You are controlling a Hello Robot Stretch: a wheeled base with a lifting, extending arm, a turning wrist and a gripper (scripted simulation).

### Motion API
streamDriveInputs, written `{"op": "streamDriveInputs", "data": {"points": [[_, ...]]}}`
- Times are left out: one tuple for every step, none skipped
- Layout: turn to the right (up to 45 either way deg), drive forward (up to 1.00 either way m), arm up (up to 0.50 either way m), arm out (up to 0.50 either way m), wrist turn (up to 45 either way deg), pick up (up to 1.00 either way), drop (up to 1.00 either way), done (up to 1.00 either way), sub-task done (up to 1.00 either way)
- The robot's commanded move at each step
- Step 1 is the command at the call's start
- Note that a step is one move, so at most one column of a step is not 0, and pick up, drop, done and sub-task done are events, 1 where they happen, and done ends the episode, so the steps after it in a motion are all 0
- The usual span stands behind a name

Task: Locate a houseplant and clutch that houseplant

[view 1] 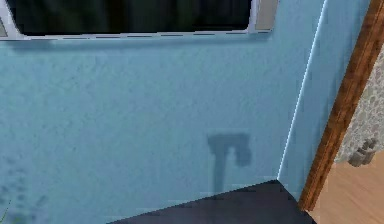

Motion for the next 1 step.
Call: {"op": "streamDriveInputs", "data": {"points": [[0.0,0.25,0.00,0.00,0.0,0.00,0.00,0.00,0.00]]}}
